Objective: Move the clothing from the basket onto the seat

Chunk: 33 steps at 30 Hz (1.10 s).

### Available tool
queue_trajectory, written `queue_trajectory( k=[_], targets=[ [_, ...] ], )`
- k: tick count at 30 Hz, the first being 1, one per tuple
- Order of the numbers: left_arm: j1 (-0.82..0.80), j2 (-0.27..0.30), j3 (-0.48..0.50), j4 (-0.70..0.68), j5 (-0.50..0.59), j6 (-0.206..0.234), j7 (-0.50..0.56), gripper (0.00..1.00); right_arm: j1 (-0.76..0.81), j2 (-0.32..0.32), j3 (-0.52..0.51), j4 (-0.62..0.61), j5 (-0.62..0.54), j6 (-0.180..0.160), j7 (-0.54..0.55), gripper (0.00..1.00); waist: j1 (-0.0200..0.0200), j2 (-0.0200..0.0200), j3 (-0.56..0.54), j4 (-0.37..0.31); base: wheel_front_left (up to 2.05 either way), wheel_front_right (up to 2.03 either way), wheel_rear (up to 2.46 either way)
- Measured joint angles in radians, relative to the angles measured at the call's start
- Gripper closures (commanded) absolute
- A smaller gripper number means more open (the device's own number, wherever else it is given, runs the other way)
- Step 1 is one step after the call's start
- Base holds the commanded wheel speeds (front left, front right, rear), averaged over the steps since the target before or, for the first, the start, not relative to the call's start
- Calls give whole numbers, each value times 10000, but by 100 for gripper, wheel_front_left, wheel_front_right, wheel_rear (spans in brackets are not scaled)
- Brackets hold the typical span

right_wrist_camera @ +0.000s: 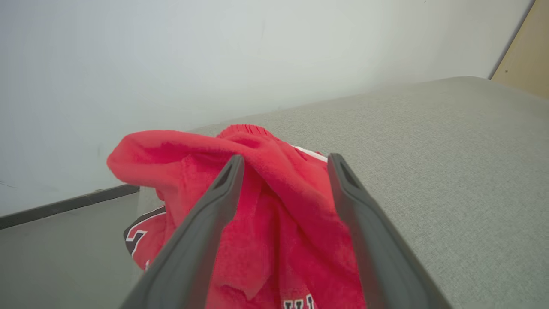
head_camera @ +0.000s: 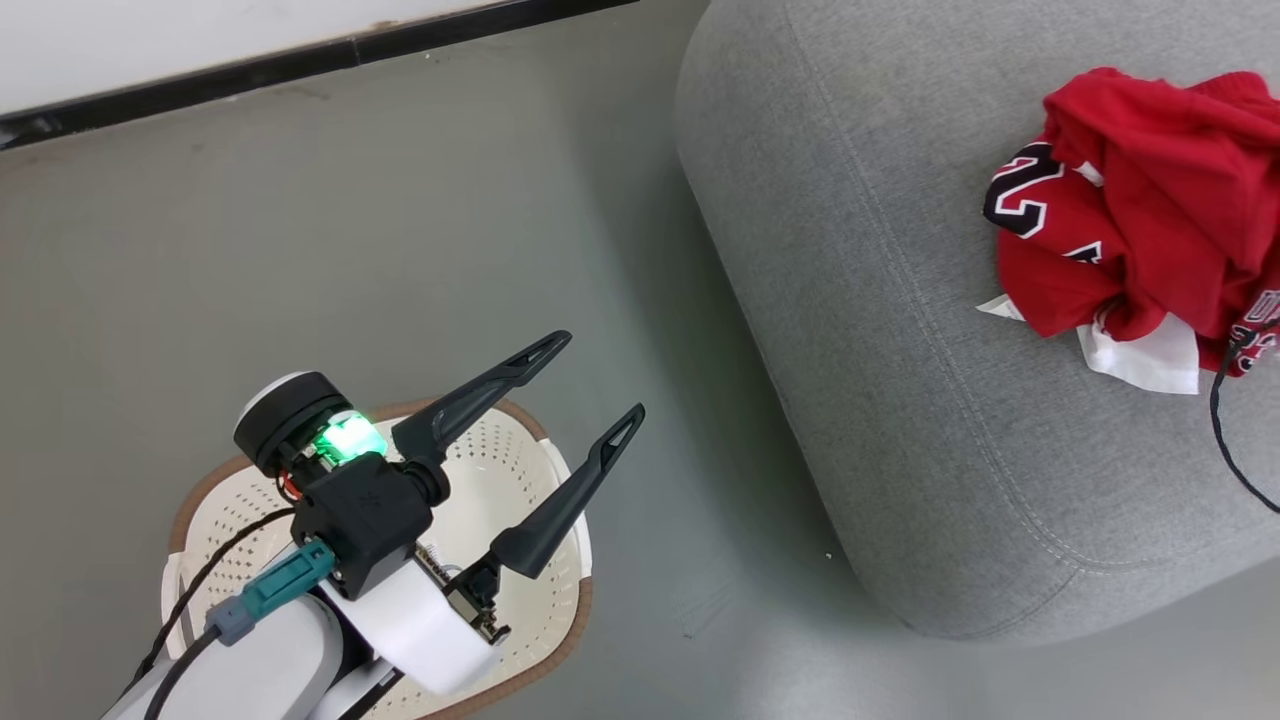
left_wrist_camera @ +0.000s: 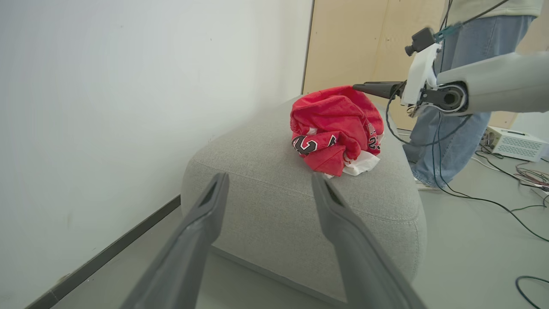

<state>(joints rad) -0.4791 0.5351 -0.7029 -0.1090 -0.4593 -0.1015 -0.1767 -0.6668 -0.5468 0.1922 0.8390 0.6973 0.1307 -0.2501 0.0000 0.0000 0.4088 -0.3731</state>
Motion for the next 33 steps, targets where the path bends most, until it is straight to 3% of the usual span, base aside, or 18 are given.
queue_trajectory(
  k=[15, 33],
  targets=[
    [68, -29, 272, 449, -134, 63, -322, 0, 674, 15, 226, -1946, -349, 0, -23, 0, 1, 1, -501, -398, 0, 0, 0],
    [1258, -366, 1567, 1120, -604, 1488, -639, 0, 717, 878, 514, -3689, -1415, 0, -23, 0, 1, 1, -1262, 94, 0, 0, 0]
  ],
)
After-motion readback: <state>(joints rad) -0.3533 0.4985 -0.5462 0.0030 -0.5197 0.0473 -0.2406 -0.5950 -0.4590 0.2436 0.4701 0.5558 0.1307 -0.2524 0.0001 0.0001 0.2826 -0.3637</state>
